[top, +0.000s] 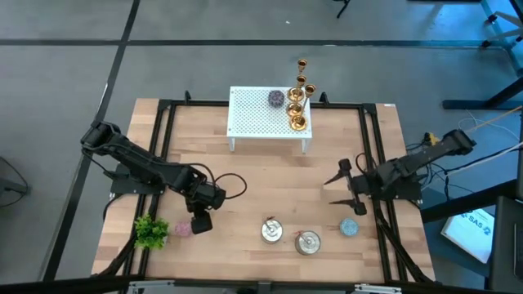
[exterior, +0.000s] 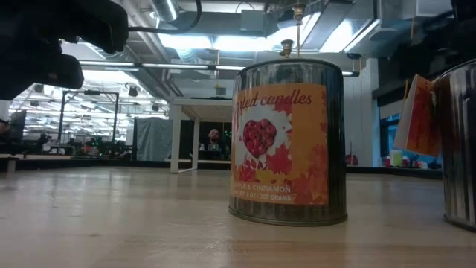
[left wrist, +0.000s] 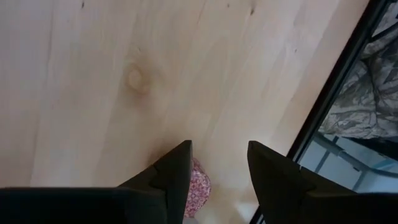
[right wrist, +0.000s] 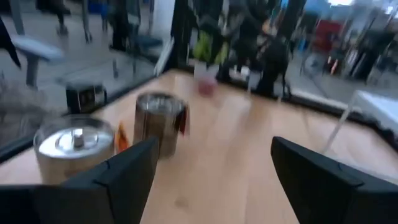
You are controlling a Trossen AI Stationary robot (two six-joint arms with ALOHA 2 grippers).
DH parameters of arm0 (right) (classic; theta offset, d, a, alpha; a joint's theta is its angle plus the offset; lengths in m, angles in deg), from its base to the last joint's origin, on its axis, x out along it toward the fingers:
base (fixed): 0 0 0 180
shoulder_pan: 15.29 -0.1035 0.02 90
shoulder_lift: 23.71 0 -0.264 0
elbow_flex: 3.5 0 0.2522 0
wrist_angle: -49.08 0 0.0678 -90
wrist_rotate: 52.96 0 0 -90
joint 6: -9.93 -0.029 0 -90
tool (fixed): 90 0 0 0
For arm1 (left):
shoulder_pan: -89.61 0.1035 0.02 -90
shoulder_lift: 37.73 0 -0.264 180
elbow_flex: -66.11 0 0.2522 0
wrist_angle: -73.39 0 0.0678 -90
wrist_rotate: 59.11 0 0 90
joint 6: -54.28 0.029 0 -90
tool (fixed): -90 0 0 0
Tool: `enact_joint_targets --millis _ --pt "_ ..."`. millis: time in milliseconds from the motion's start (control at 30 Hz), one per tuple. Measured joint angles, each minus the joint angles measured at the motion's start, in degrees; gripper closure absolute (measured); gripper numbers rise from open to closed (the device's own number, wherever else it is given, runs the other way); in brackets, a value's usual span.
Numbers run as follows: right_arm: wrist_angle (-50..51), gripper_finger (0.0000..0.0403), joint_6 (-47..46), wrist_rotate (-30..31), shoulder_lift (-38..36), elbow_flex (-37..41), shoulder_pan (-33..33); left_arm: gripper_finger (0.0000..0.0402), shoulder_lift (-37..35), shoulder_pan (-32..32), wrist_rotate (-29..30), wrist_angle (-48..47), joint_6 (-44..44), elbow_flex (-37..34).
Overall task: Pick & Place candle stick holders
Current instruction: Put the pink patterned scented candle on the shelf and align it with the red patterned scented candle
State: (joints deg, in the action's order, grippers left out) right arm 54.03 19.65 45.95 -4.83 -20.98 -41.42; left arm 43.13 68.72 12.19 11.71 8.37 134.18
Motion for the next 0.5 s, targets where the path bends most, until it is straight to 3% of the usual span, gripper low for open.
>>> enact_joint_targets --millis 67,233,500 --pt "-4.1 0.0087 0.4 -1.2 -0.8 3.1 1.8 0.0252 0.0 0.0 -0.1 -0.1 0.0 0.0" --pt "-3.2 0.0087 3.5 -4.8 -1.3 3.1 8.5 0.0253 0.0 0.0 -0.5 -0.6 0.0 0.0" --pt "5.5 0.0087 5.5 -7.7 -5.1 3.1 21.2 0.0254 0.0 0.0 -3.9 -2.3 -1.1 0.0"
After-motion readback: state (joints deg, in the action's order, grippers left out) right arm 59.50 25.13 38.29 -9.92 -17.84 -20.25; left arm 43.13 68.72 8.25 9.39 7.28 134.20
